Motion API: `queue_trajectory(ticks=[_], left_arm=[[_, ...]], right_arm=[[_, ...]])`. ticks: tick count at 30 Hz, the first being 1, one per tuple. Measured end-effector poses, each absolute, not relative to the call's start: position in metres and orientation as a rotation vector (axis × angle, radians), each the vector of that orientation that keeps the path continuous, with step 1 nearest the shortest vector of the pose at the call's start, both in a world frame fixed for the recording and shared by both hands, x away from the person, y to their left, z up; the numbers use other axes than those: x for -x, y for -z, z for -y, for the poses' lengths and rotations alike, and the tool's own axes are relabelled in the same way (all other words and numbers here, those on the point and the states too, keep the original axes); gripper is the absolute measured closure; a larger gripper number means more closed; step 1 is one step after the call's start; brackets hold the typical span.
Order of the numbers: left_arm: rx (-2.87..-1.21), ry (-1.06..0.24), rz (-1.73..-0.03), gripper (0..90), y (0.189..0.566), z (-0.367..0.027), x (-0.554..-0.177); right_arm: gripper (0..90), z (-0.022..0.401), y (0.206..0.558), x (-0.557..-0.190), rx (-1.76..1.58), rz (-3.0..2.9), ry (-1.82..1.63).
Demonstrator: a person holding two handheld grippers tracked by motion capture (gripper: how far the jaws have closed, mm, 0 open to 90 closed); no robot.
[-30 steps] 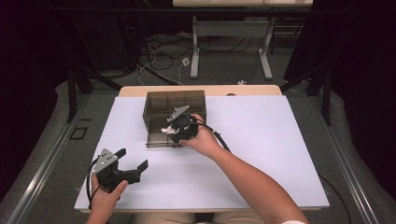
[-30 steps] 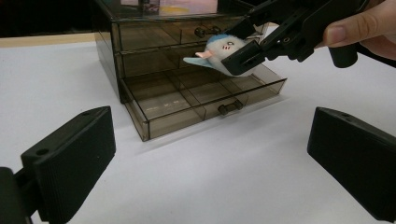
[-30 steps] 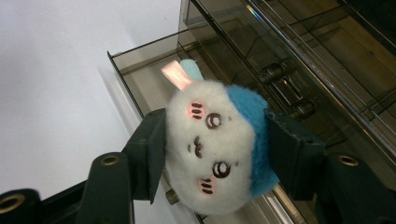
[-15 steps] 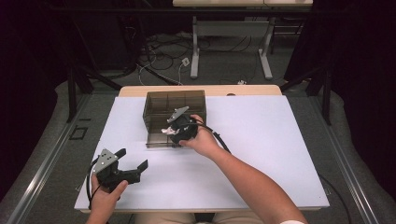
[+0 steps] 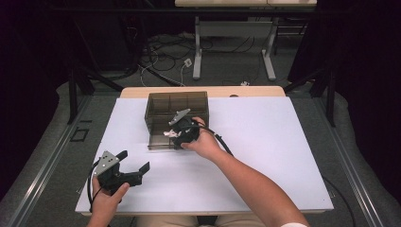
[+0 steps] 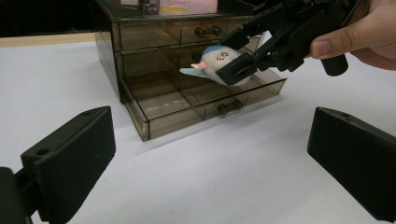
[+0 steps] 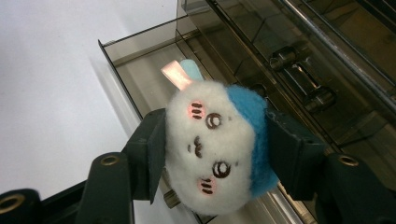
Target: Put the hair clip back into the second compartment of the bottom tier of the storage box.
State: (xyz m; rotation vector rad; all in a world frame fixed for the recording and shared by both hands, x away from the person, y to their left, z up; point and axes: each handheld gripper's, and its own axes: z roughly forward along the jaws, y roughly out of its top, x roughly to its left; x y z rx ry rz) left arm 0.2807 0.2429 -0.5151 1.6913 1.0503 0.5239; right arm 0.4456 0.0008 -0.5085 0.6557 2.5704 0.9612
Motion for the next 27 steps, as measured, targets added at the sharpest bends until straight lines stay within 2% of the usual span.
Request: queue_trajectory(ticks=[11,15,27], left_arm=[[-1.693,-0.522,-1.050,1.6,0.5152,-0.2427,-0.2811],[-1.693,-0.522,-1.051,1.6,0.5153,-0.2427,-0.2812],[-1.687,-0.527,-1.050,1.6,0.5156,-0.2421,-0.2813]], right_arm=[[40.8,-0.0005,0.5112,-0.4480,-0.659,-2.573,-0.945],[36.6,-0.0002,0.5109,-0.4486,-0.673,-2.572,-0.949],[32.3,0.0026,0.5058,-0.4478,-0.684,-2.557,-0.962]])
